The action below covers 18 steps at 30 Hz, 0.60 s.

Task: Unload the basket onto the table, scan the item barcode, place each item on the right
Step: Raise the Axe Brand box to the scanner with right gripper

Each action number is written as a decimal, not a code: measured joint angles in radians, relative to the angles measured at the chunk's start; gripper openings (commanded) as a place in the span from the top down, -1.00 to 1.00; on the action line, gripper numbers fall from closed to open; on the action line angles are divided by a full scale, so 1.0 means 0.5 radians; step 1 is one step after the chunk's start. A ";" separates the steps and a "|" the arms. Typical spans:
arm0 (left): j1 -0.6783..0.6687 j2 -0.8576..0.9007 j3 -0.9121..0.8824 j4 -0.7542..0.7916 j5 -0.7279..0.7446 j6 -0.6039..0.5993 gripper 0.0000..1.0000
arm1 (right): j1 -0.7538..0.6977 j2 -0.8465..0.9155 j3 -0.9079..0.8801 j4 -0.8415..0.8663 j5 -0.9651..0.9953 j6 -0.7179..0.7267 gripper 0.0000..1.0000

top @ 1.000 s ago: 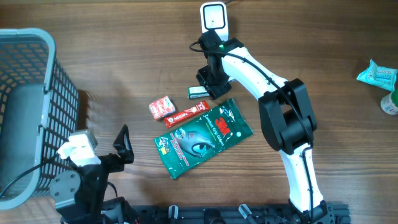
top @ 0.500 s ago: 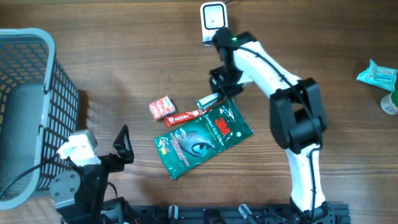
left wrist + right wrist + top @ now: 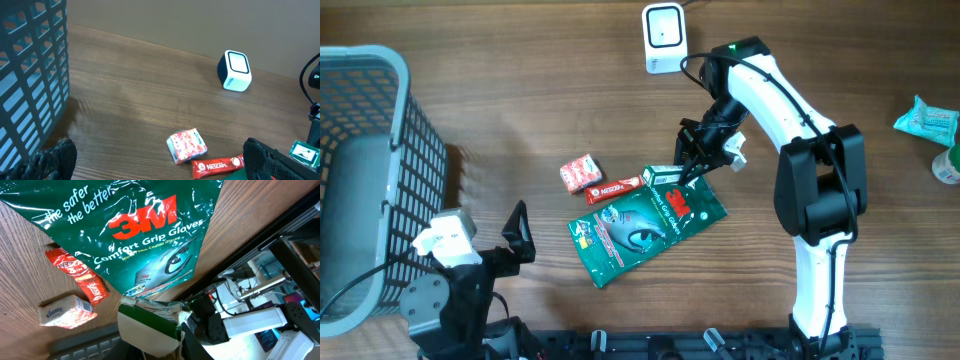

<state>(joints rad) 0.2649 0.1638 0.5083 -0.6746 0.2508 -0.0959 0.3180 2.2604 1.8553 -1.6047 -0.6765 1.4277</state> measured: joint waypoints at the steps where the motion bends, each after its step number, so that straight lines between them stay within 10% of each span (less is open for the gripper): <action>1: 0.000 0.000 0.000 0.000 0.000 0.001 -1.00 | 0.000 0.000 0.000 0.000 -0.001 -0.040 0.91; 9: 0.000 0.000 0.000 0.001 0.000 0.000 -1.00 | 0.000 -0.028 -0.004 0.327 0.000 -0.395 0.91; 18: 0.000 0.002 0.000 0.001 0.001 0.000 -1.00 | 0.000 -0.036 -0.031 2.460 0.314 -0.706 0.91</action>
<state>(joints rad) 0.2649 0.1650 0.5083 -0.6743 0.2512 -0.0959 0.3180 2.2425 1.8400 -0.3748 -0.5194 1.0744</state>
